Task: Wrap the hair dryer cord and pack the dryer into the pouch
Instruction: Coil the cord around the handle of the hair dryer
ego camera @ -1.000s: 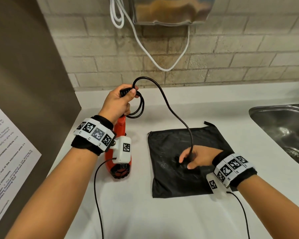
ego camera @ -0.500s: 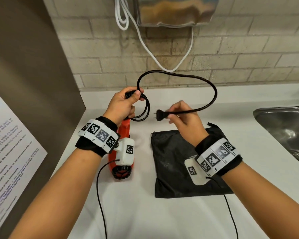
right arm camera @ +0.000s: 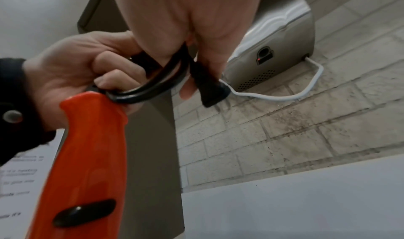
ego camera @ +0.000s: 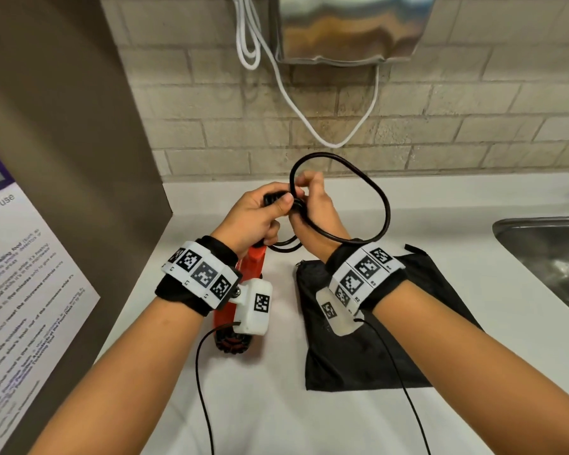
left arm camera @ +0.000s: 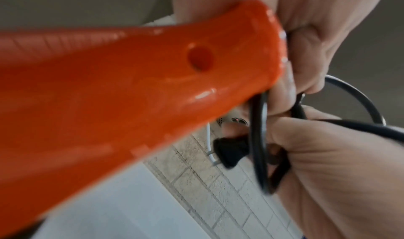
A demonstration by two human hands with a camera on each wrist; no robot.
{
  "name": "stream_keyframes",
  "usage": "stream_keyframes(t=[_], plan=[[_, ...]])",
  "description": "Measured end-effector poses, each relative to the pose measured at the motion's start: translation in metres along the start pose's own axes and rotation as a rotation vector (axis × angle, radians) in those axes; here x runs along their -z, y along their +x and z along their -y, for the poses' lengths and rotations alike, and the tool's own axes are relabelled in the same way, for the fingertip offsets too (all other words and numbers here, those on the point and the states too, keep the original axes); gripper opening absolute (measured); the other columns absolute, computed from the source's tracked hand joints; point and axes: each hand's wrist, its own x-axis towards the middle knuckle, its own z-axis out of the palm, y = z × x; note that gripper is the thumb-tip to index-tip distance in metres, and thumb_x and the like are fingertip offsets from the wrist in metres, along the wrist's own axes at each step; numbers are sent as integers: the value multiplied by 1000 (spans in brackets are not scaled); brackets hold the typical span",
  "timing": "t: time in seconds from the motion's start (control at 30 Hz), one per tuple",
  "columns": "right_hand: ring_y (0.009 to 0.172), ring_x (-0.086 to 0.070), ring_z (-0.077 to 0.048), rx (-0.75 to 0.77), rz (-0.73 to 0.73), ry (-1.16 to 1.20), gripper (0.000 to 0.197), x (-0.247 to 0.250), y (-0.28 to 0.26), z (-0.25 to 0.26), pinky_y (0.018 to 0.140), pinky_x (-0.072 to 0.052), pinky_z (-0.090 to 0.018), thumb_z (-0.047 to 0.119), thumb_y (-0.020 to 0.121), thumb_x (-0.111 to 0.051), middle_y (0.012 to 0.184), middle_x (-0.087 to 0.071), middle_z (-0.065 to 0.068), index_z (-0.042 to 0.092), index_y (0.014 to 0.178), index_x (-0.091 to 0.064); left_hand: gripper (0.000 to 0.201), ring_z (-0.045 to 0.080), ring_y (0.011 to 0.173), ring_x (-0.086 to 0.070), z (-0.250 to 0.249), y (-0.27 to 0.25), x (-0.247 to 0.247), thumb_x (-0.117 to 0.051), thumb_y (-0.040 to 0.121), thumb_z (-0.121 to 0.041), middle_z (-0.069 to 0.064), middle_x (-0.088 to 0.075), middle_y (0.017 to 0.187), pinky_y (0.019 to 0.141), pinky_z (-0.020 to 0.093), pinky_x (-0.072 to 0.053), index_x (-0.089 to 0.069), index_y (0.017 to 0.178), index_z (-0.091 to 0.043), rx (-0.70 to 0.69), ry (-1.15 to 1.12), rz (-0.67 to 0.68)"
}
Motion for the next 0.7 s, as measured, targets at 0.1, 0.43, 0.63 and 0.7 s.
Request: stream_keyframes(t=[0.1, 0.43, 0.63, 0.7], plan=[[58, -49, -8, -122, 136, -67, 33, -3, 1, 2, 53, -41, -13, 1, 90, -37, 76, -53, 1, 10, 121, -30, 18, 4, 30, -25, 1, 2, 5, -45, 94, -11, -2, -51, 61, 36, 16, -24, -59, 97, -22, -42, -7, -52], [73, -58, -34, -25, 207, -369, 26, 3, 1, 10, 64, -48, -41, 26, 94, -42, 83, -63, -18, 9, 112, -36, 19, 4, 29, -24, 3, 7, 13, -44, 94, -14, 0, -48, 69, 36, 15, -22, -59, 93, -25, -71, -33, -131], [81, -61, -39, -69, 466, -763, 31, 17, -33, -51, 69, -47, -40, 29, 97, -35, 90, -64, -23, 9, 119, -43, 17, 2, 29, -21, -2, 6, 32, -42, 95, -16, -6, -51, 68, 35, 14, -22, -58, 89, -21, -57, -99, -211], [85, -62, -38, -233, 450, -831, 27, 25, -39, -77, 70, -47, -39, 24, 97, -35, 93, -64, -24, 11, 119, -46, 18, 3, 30, -21, -3, 5, 35, -43, 95, -16, -10, -52, 63, 36, 13, -22, -57, 86, -22, -50, -117, -224]])
